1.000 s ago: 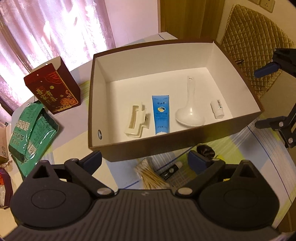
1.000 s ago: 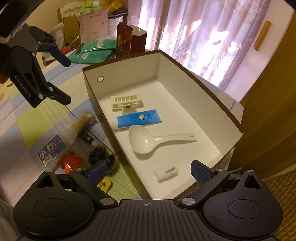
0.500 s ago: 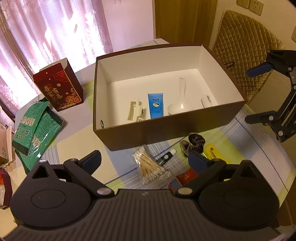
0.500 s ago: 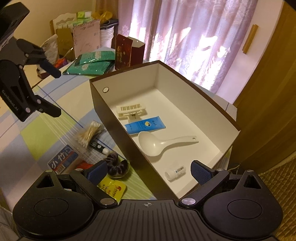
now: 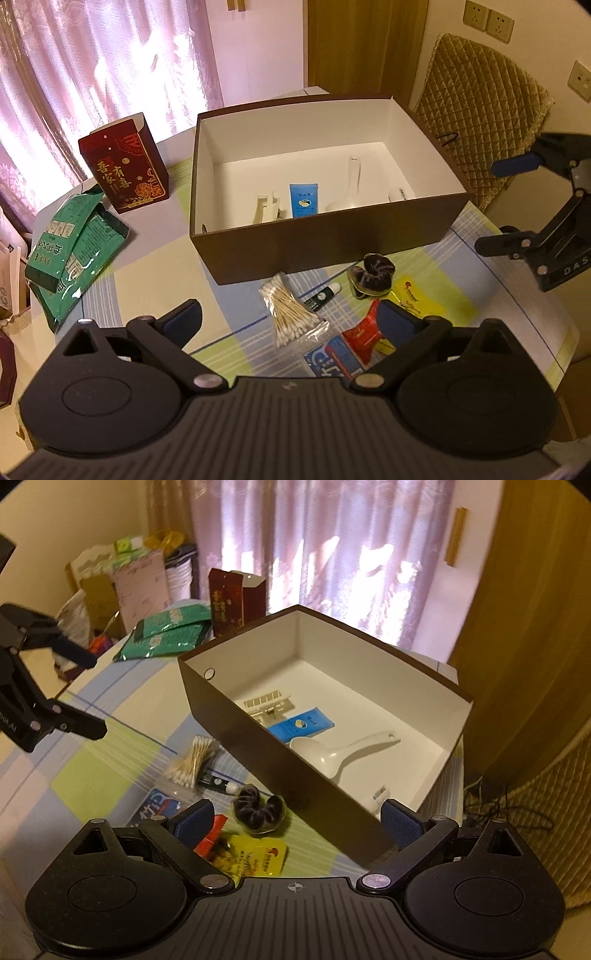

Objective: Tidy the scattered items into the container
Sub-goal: 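Withdraw both tools from the box toward the items left on the table, then grasp yellow snack packet with right tool while left tool reaches toothpick box, then lift yellow packet with right tool while left tool grasps blue toothpick box, then carry toothpick box with left tool while right tool carries packet over box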

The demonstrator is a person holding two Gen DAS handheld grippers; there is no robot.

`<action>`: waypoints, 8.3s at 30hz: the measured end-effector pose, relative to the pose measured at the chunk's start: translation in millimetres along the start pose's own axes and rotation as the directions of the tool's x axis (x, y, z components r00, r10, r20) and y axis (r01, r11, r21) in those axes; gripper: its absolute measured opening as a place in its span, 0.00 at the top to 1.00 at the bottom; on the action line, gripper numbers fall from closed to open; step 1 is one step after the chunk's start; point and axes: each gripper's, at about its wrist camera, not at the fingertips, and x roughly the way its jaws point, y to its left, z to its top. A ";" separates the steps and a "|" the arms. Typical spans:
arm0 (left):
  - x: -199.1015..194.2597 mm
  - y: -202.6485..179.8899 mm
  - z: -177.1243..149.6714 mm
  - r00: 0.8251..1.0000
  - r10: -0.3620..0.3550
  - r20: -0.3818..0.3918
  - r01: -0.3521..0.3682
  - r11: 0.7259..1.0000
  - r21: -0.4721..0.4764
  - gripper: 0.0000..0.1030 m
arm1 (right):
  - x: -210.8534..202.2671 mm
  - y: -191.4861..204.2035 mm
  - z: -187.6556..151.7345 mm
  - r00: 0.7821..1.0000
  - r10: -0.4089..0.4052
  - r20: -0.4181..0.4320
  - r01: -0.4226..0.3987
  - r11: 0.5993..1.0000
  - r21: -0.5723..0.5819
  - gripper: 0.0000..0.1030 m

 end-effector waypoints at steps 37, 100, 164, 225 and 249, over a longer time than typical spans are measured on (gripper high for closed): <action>39.7 -14.1 -121.4 0.994 -0.046 -0.097 0.029 0.985 -0.170 0.04 | 23.4 14.5 -110.6 0.999 -0.038 -0.019 0.042 0.906 0.421 0.02; 88.4 -3.4 -140.9 0.987 -0.034 -0.155 -0.002 0.974 -0.225 0.46 | 113.3 -34.8 -190.8 0.930 0.183 0.320 -0.281 -0.211 0.936 0.55; 19.4 11.0 -57.7 0.998 -0.048 0.052 0.054 0.989 -0.136 0.48 | 17.8 -109.9 -143.2 0.888 0.139 0.439 -0.455 0.120 0.882 0.80; 94.8 46.6 118.7 0.987 -0.048 0.156 0.036 0.996 0.080 0.48 | 84.8 -176.6 6.4 0.898 0.204 0.389 -0.440 0.413 0.798 0.80; 187.1 44.2 162.0 0.999 0.014 0.046 -0.021 0.985 0.168 0.48 | 162.7 -171.8 68.4 0.971 0.187 0.146 -0.233 0.642 0.730 0.80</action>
